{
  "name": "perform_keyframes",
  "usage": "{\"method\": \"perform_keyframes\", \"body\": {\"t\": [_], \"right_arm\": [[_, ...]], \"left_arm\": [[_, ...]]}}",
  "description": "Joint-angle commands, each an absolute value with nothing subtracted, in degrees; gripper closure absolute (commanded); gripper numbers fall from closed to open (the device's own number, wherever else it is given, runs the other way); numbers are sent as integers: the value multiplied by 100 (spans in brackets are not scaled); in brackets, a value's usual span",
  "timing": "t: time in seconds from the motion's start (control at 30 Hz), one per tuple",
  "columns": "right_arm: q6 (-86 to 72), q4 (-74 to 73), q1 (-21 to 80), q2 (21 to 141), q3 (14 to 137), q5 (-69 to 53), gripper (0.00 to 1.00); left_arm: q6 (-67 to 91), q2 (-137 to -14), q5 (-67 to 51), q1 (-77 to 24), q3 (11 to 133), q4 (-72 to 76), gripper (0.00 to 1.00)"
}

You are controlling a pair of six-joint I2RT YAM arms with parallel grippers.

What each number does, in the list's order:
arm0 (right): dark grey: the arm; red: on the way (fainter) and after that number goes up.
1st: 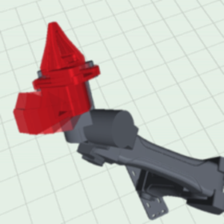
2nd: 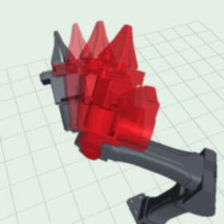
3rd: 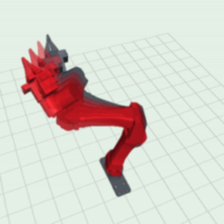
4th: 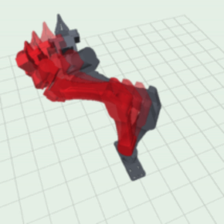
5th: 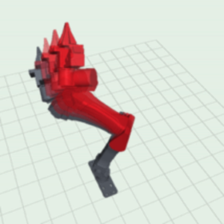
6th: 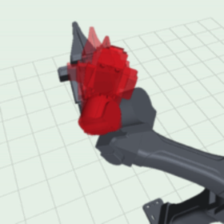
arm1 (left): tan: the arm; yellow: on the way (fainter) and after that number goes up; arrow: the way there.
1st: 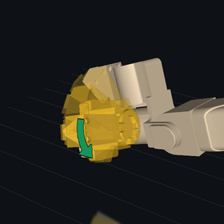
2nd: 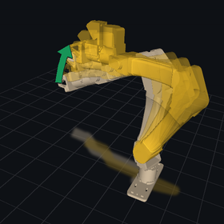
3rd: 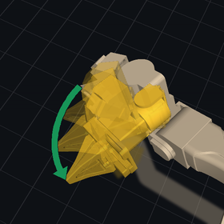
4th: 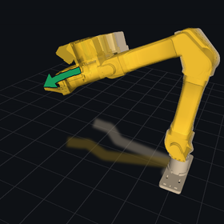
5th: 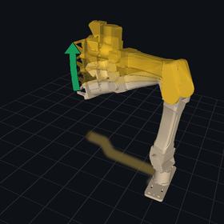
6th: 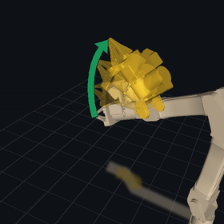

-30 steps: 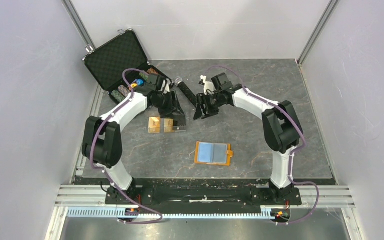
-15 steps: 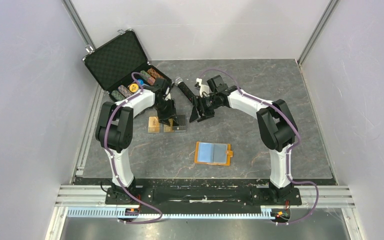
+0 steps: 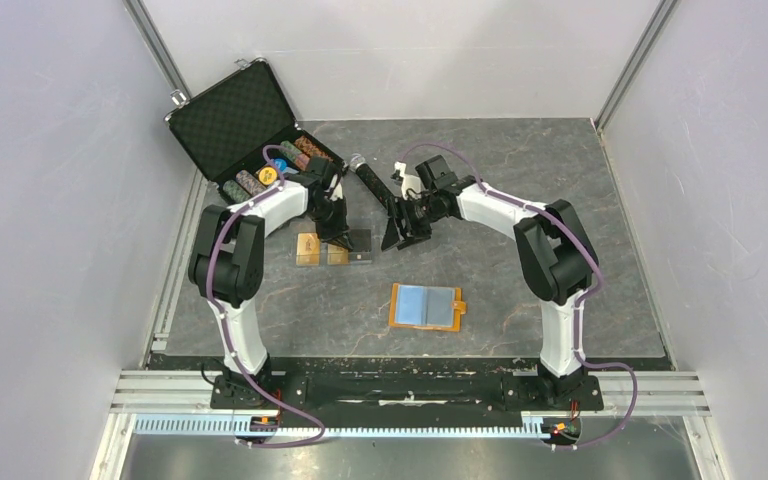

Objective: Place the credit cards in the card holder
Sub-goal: Pick up the credit card from the storage box.

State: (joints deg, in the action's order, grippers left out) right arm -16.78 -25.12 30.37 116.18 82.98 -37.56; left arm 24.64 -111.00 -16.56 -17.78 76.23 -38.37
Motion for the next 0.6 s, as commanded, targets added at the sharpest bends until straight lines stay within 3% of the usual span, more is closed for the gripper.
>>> {"method": "perform_keyframes", "body": {"t": [0.0, 0.43, 0.57], "right_arm": [[-1676, -2358, 3034, 11267, 8218, -3770, 41], [-1668, -2348, 3027, 11182, 8087, -3746, 41], [-1656, -2347, 3030, 11163, 8061, -3738, 40]], "left_arm": [[2204, -10933, -1523, -1837, 7471, -3759, 98], [2034, -10954, -1386, -2123, 7945, -4270, 98], [1829, -11305, -1329, -2192, 8215, -4613, 91]]}}
